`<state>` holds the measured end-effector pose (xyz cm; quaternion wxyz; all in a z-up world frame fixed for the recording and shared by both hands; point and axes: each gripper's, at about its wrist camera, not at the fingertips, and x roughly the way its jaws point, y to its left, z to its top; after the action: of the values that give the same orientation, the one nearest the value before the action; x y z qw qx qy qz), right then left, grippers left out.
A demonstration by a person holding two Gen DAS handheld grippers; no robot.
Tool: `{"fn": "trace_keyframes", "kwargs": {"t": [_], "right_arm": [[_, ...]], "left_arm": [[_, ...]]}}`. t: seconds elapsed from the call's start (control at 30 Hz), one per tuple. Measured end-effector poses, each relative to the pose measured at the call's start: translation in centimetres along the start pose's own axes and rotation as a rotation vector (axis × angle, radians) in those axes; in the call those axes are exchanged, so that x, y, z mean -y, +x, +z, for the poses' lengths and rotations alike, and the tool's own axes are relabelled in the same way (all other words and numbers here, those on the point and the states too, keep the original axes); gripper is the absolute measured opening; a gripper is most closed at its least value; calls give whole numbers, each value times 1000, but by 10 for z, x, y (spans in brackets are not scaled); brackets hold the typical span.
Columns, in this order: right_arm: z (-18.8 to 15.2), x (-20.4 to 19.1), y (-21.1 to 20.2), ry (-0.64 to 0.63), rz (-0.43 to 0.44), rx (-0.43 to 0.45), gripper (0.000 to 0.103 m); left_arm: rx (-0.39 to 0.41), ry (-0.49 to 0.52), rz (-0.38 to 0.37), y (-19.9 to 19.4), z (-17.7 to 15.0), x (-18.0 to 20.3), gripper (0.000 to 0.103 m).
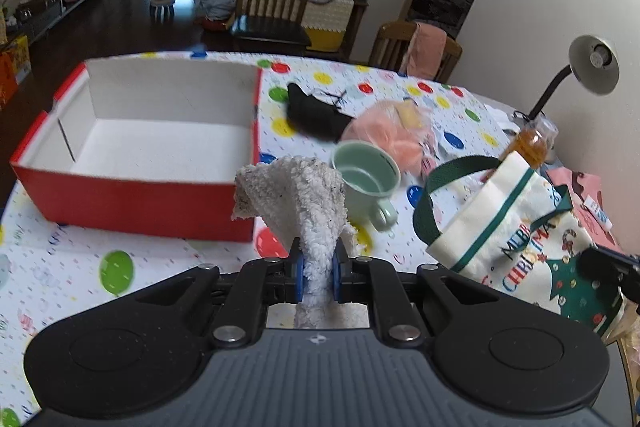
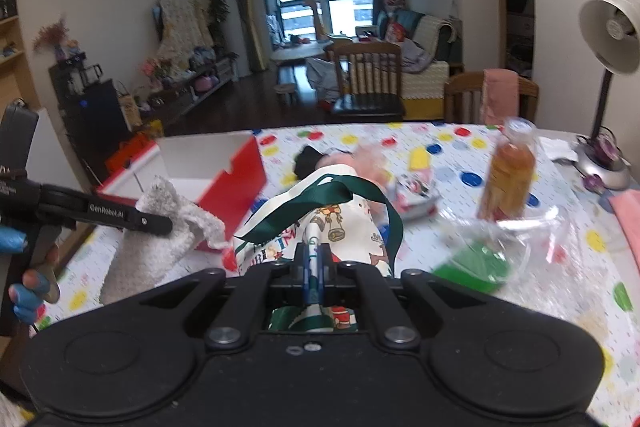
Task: Organize soft objects
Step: 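Carry the tote bag and grey sock into the red box and release both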
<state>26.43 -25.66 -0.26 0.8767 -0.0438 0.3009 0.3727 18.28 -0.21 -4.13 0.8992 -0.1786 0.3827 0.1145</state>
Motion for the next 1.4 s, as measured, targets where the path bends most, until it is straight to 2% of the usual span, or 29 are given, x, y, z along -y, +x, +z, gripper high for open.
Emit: {"fn": "trace_keyframes", "kwargs": {"t": [0.27, 0.73, 1.1, 1.4], "right_arm": [[38, -25, 22, -12, 82, 15, 3], [89, -102, 79, -45, 119, 39, 3], [135, -166, 124, -70, 113, 79, 3], [141, -196, 187, -46, 62, 8, 3]], "left_arm": [[42, -2, 25, -21, 30, -22, 13], [92, 33, 57, -27, 89, -89, 13], [164, 78, 96, -33, 140, -150, 13], [119, 83, 107, 3, 165, -199, 13]]}}
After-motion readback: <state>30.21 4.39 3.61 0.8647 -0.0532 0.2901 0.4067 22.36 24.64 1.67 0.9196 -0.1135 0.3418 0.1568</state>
